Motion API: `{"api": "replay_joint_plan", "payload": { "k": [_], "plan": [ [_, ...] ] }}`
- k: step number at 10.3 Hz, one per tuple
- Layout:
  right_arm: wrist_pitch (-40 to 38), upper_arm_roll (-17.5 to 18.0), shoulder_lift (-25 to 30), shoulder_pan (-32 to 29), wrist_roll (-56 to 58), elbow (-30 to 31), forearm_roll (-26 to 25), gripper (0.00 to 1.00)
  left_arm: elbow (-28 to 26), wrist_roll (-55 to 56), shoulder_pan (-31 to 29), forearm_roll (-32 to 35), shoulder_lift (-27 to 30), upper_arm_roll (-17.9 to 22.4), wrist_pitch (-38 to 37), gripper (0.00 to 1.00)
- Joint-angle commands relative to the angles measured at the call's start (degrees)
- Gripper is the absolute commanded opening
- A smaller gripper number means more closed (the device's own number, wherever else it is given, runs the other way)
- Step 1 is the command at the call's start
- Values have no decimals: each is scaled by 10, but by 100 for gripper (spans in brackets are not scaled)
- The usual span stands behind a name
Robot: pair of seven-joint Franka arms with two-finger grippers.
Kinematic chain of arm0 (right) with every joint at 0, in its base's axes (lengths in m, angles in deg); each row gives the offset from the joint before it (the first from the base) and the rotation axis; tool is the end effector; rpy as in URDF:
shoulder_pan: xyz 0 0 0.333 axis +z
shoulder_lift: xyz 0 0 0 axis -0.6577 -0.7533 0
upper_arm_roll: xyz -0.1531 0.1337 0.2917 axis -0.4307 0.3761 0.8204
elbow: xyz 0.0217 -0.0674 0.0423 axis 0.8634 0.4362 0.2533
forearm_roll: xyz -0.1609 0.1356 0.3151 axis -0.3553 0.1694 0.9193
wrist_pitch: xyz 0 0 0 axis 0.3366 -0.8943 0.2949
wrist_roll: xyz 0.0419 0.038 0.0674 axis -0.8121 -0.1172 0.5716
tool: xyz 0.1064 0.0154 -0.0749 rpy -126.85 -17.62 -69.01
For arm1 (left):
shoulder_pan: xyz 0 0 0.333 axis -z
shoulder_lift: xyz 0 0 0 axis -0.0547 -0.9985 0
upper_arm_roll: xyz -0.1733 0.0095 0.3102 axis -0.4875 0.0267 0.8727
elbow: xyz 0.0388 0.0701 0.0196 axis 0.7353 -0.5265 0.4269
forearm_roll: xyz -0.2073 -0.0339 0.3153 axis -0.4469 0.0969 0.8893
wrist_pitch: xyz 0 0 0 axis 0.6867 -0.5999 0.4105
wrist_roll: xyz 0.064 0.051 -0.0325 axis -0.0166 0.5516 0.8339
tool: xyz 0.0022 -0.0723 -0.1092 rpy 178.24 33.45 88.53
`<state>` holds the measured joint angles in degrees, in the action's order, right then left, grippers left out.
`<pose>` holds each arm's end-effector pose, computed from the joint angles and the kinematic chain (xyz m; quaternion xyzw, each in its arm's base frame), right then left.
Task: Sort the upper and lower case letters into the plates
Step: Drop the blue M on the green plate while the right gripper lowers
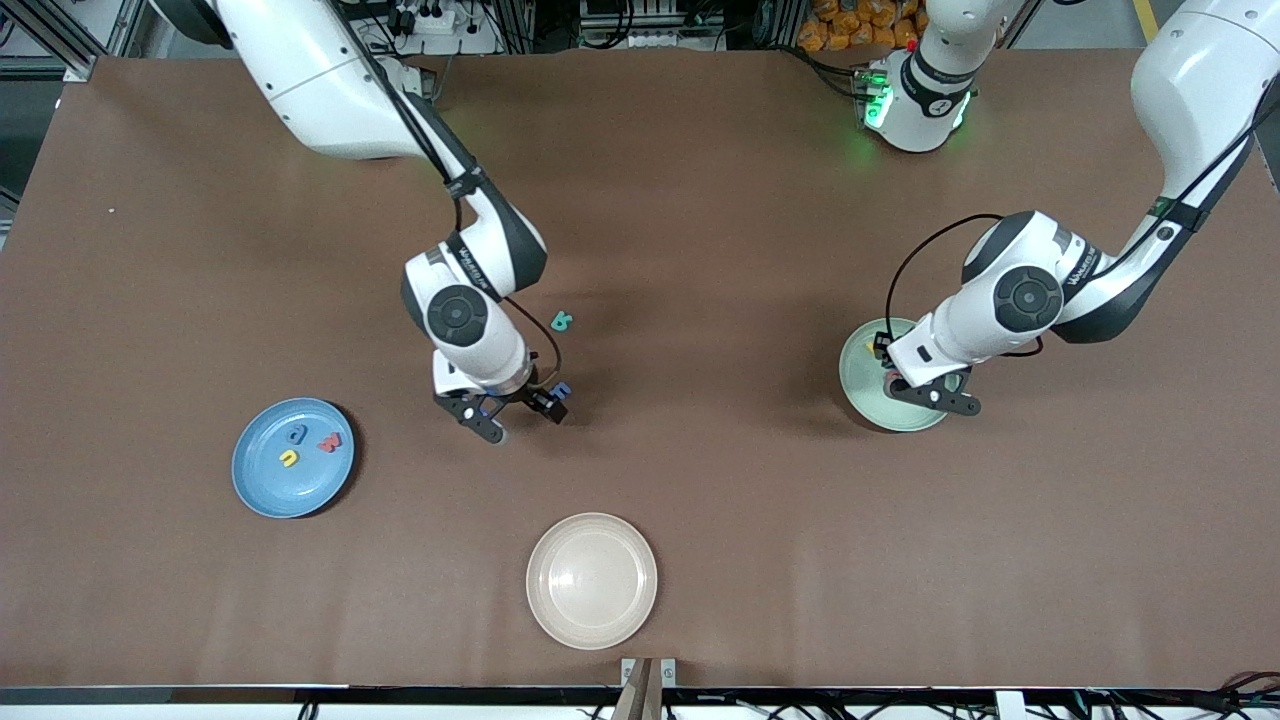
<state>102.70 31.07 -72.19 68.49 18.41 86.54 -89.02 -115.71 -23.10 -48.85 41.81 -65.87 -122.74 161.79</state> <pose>0.5829 0.3591 0.2219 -0.9405 0.3384 0.0038 0.0313 0.5476 -0.1063 0.2616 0.9883 -0.1369 -0.0657 0.0163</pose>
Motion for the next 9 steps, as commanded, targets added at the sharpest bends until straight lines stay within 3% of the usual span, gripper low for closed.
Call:
{"api": "replay_joint_plan", "payload": {
  "k": [1,2,3,7,9],
  "plan": [
    [7,-6,-18,15,-62,-10,9,100,-11,8,-2,13,19,-7,14,23],
    [7,-6,-22,22,-64,-10,6,100,-10,12,-1,13,18,-7,30,45],
    [7,-8,-22,24,-65,-11,6,100,-10,14,-1,13,18,-7,36,99],
    [9,-10,-46,33,-66,-26,3,100,-3,27,4,12,20,-10,36,100],
    [14,-10,-46,34,-66,-26,1,100,18,102,60,13,18,-10,37,100]
  ]
}}
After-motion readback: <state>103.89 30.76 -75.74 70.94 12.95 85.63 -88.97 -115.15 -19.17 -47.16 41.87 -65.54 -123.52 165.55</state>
